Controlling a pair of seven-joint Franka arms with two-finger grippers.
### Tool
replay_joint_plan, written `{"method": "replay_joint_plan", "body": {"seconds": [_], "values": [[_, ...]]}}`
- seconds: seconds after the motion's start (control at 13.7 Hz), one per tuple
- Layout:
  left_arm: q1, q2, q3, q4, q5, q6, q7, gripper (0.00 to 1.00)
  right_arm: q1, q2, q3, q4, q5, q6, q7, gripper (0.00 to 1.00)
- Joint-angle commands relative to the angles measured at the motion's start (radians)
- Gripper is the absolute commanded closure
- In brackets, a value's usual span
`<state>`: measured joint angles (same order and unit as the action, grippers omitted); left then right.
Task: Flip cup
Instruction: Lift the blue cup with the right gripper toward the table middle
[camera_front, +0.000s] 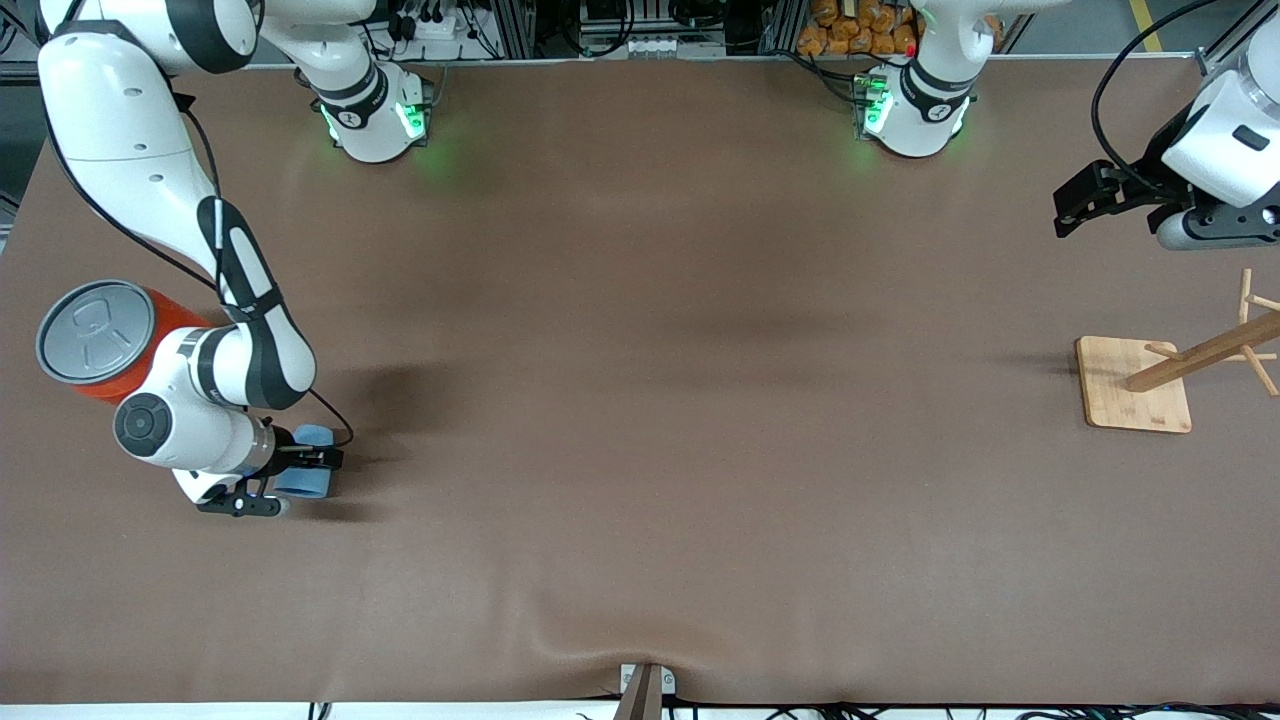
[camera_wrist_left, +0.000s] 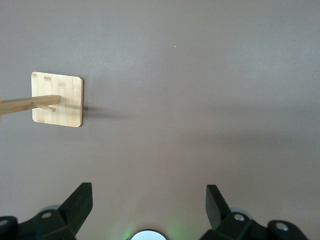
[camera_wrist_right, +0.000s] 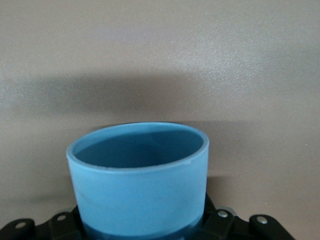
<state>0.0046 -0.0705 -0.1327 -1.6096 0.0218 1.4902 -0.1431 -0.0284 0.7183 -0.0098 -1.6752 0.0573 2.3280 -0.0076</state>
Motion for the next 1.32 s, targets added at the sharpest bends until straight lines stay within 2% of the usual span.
{"method": "replay_joint_plan", "body": {"seconds": [0.0, 0.22, 0.58, 1.24], "values": [[0.003, 0.005, -0.005, 0.008, 0.001, -0.004, 0.014, 0.0, -0.015, -0.003, 0.013, -0.029, 0.013, 0.027, -0.02, 0.32], [0.005, 0.006, -0.005, 0.007, 0.001, -0.002, 0.014, 0.0, -0.013, -0.007, 0.013, -0.029, 0.013, 0.025, -0.02, 0.32], [0.003, 0.005, -0.005, 0.007, 0.001, -0.001, 0.014, 0.0, -0.008, -0.03, 0.013, -0.028, 0.013, -0.05, -0.083, 0.47], [0.012, 0.005, -0.005, 0.005, 0.001, -0.001, 0.014, 0.0, -0.005, -0.056, 0.016, -0.026, 0.013, -0.064, -0.442, 0.65]]}}
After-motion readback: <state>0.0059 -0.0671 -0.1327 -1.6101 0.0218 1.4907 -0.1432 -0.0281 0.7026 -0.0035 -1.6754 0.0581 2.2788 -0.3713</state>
